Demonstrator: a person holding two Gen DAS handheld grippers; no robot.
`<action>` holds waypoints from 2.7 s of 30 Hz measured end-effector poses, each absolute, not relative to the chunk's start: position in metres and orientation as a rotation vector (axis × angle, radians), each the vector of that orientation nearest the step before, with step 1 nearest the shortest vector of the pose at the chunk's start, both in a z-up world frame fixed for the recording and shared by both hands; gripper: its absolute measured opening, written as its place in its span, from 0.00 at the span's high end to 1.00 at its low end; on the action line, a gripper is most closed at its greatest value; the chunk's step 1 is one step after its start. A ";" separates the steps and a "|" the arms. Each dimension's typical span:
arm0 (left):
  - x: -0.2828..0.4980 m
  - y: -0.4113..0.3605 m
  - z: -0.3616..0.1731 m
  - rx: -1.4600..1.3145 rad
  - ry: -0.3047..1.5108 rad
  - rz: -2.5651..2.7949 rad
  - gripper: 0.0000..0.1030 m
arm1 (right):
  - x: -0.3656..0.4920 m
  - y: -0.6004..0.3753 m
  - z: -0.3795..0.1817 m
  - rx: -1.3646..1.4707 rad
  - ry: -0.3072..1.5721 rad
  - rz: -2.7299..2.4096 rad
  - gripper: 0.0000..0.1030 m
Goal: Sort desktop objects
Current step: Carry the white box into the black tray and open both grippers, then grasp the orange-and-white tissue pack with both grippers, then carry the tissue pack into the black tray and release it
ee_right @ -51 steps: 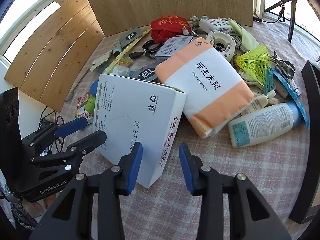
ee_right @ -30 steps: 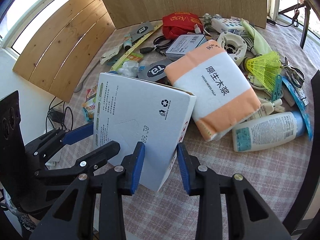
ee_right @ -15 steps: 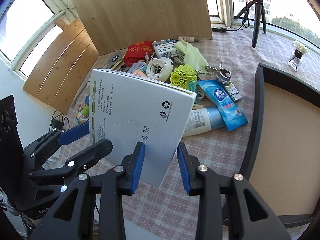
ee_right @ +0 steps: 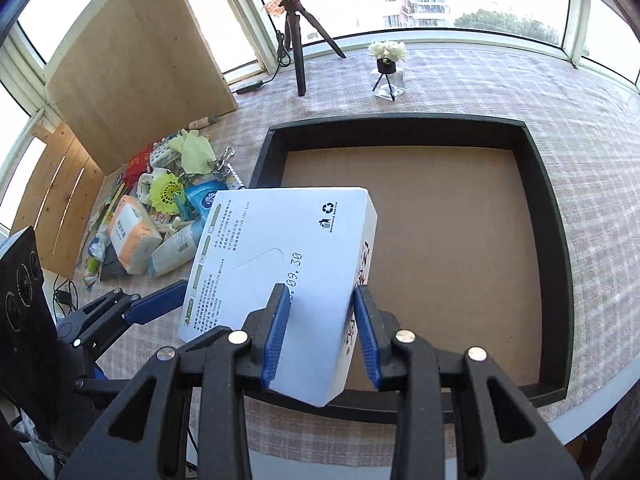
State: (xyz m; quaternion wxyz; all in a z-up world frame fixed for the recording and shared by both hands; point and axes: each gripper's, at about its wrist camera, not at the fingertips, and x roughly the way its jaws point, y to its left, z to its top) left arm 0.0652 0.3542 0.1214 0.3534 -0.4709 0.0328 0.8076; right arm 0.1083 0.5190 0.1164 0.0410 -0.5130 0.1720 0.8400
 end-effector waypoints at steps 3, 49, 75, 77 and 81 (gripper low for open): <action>0.077 0.380 0.125 -1.203 0.114 2.056 0.48 | 0.119 0.546 0.118 -1.548 0.561 2.544 0.68; -0.035 0.094 0.061 -1.623 -0.490 2.519 0.48 | -0.117 0.231 0.069 -2.190 -0.120 2.901 0.67; -0.046 0.115 0.090 -1.515 -0.435 2.499 0.47 | -0.120 0.237 0.080 -2.285 0.122 2.885 0.62; -0.044 0.120 0.097 -1.493 -0.422 2.499 0.48 | -0.116 0.244 0.087 -2.265 0.131 2.901 0.62; -0.040 0.136 0.109 -1.451 -0.380 2.492 0.47 | -0.109 0.263 0.099 -2.236 0.182 2.910 0.62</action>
